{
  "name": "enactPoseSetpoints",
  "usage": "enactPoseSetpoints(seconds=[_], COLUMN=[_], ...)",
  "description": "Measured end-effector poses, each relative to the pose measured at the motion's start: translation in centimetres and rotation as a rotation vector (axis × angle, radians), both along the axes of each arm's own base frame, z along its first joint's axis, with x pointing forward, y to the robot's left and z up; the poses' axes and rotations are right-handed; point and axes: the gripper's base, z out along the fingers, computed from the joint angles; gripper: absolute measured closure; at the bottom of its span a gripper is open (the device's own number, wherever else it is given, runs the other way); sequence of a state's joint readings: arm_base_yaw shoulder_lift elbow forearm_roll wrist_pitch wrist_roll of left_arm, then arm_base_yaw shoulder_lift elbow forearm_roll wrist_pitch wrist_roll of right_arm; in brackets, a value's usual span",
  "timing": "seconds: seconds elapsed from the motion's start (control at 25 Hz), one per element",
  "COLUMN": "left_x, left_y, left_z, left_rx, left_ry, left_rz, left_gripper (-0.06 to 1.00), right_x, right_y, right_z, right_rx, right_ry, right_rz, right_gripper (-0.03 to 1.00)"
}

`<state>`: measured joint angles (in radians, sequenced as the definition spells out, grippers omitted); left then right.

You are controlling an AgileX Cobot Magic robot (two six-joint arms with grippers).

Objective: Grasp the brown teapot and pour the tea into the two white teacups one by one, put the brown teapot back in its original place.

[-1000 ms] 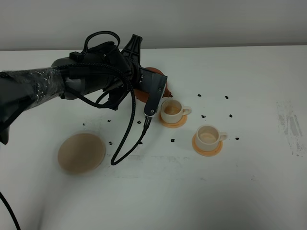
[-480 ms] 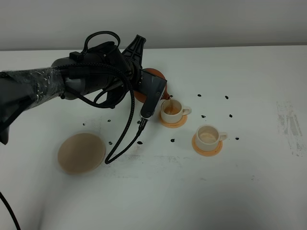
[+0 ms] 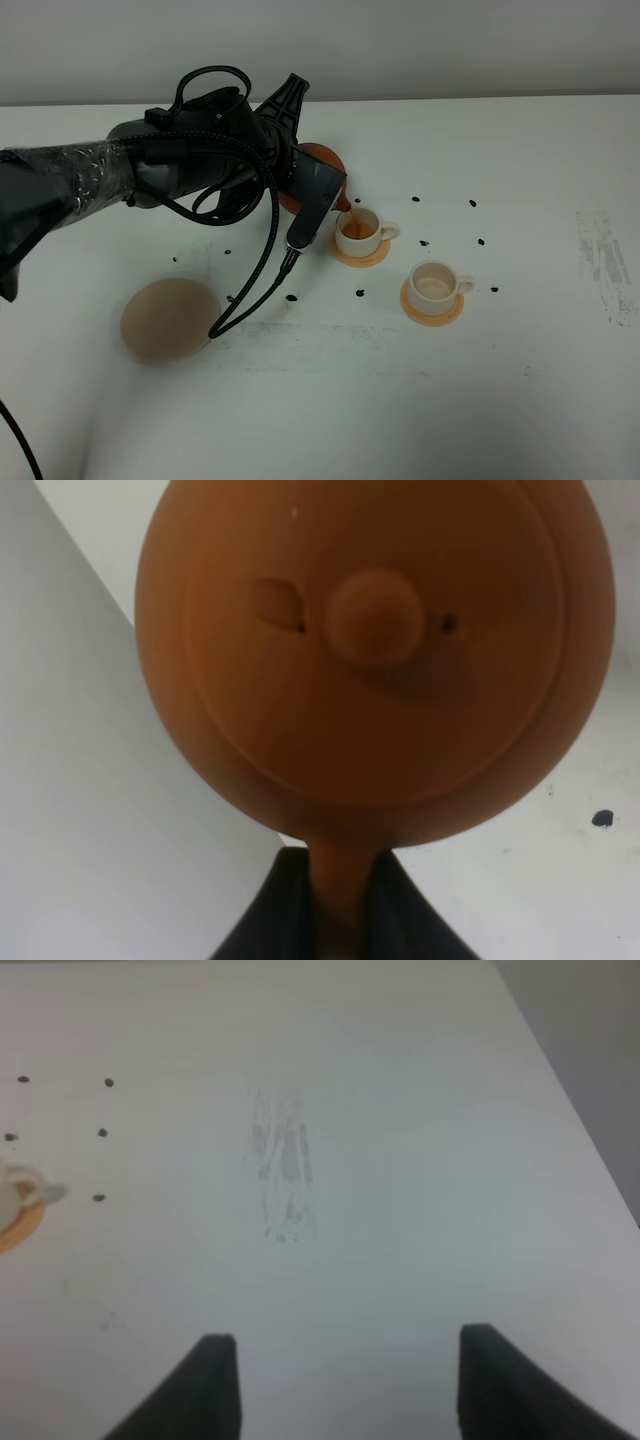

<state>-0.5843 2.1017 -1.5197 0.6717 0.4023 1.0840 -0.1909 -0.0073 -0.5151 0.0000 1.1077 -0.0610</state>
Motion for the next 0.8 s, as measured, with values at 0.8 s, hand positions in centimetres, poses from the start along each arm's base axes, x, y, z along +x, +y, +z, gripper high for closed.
enactPoseSetpoints(seconds=[0.8], left_x=[0.26], left_y=[-0.27], left_z=[0.33], left_rx=[0.03], left_ry=[-0.06], left_rz=[-0.071], left_gripper=[0.86], right_x=[0.0], right_y=[0.0], right_z=[0.0], right_rx=[0.0], right_ry=[0.0], right_rz=[0.0], right_gripper=[0.5])
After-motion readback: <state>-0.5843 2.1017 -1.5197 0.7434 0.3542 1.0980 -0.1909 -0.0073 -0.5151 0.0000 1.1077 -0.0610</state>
